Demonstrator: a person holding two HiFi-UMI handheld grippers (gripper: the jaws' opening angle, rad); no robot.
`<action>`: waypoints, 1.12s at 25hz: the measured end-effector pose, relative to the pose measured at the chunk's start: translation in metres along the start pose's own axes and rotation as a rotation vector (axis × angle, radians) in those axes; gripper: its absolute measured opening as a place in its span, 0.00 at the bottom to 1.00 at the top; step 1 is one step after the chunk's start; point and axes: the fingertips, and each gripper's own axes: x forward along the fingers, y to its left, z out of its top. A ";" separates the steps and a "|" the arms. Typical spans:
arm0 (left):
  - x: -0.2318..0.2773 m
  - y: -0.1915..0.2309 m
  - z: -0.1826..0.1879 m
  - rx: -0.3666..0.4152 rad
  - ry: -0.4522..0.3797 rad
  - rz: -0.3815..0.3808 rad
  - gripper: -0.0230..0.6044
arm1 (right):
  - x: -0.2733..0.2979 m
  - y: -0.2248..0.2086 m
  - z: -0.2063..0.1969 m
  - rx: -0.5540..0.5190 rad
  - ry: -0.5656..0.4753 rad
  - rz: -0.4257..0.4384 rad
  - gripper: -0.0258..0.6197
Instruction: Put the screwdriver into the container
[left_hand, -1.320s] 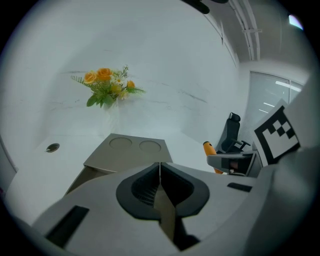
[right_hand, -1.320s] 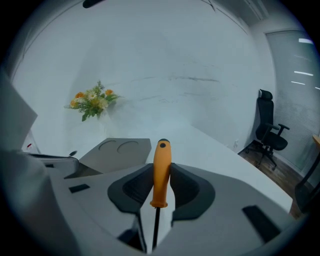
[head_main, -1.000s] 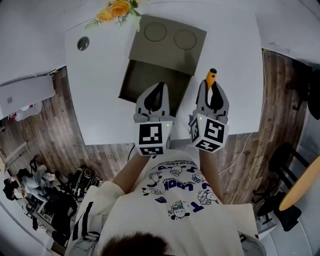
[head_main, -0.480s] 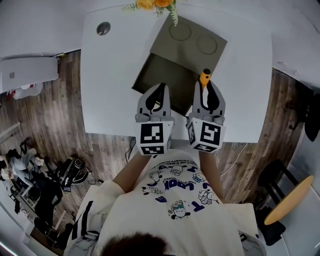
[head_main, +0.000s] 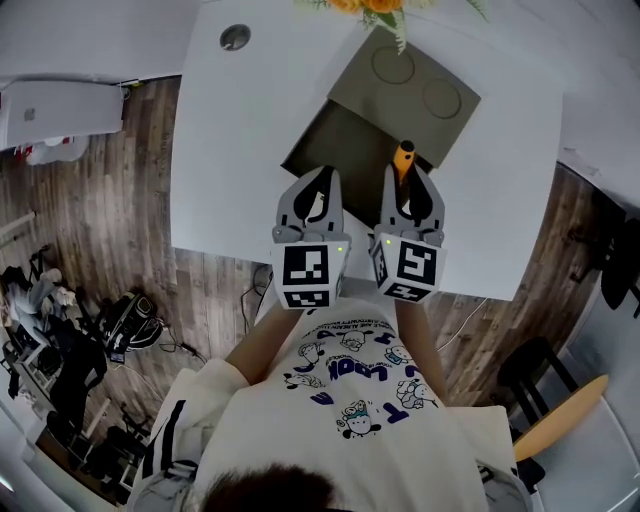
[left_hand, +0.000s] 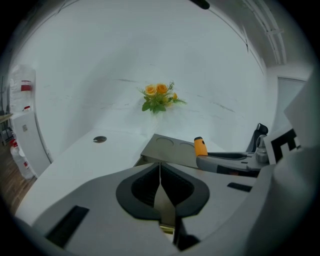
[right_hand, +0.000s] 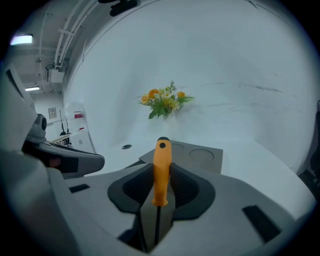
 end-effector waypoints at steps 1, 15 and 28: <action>0.000 0.002 -0.001 -0.004 0.003 0.005 0.07 | 0.002 0.002 -0.001 -0.003 0.008 0.007 0.22; 0.006 0.028 -0.014 -0.065 0.024 0.061 0.07 | 0.032 0.036 -0.028 -0.035 0.131 0.112 0.22; 0.009 0.046 -0.033 -0.123 0.054 0.107 0.07 | 0.054 0.041 -0.059 -0.087 0.285 0.129 0.22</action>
